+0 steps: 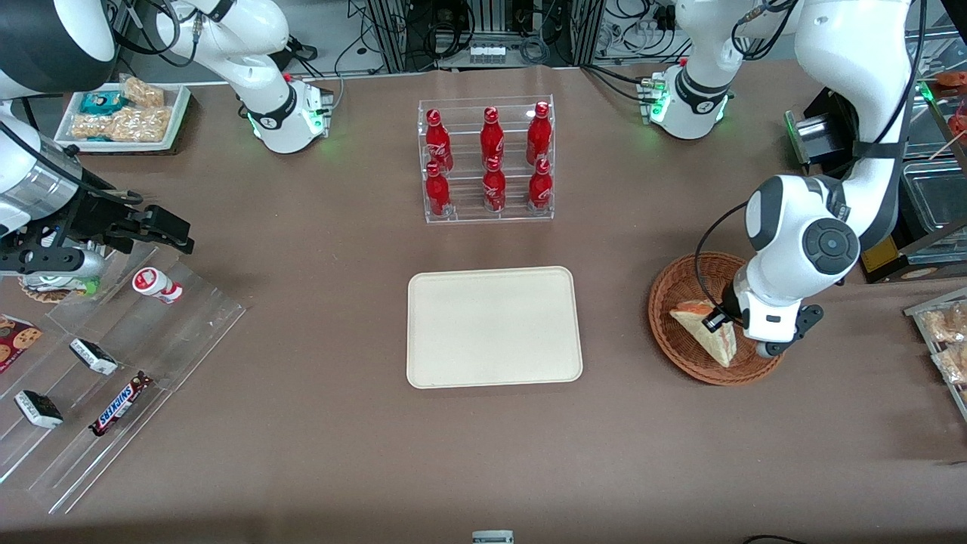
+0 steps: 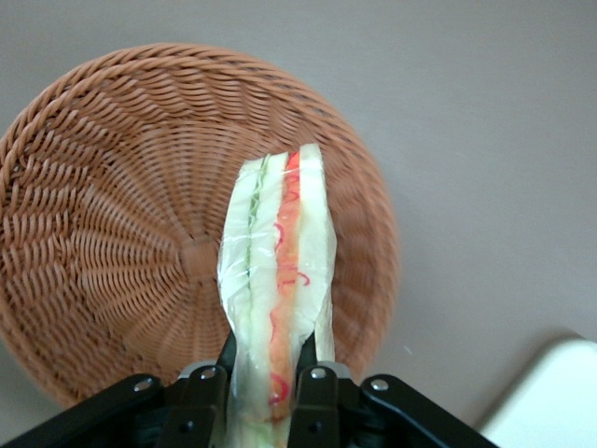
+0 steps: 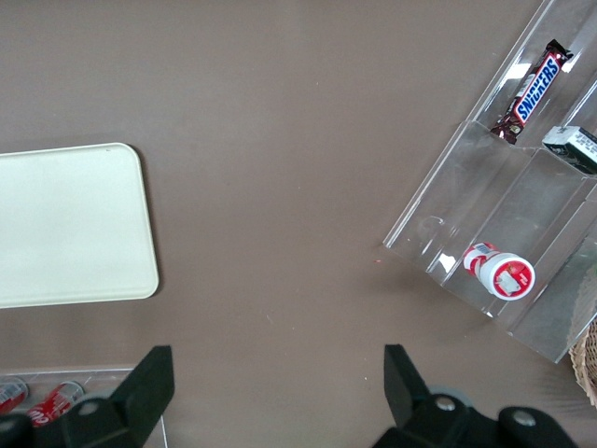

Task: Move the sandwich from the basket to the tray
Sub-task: 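Lift the sandwich and carry it with the left gripper over the tray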

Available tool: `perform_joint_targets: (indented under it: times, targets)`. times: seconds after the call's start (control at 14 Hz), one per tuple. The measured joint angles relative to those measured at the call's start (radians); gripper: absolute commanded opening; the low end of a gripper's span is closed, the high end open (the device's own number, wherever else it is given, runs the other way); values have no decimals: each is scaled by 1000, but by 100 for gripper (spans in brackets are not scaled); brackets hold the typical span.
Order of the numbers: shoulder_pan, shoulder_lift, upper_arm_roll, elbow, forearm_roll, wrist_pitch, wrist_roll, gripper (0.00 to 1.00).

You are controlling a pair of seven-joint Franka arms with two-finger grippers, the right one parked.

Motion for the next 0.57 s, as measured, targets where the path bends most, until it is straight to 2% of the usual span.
perform_joint_targets:
  times: [0.14,0.36,0.57]
  targets:
    - [-71,-4,-4,97,0,-97,-1,0]
    - [-209,10,-7,141,0,-132,-26,0]
    - [-349,112,-8,229,0,-124,-46,2]
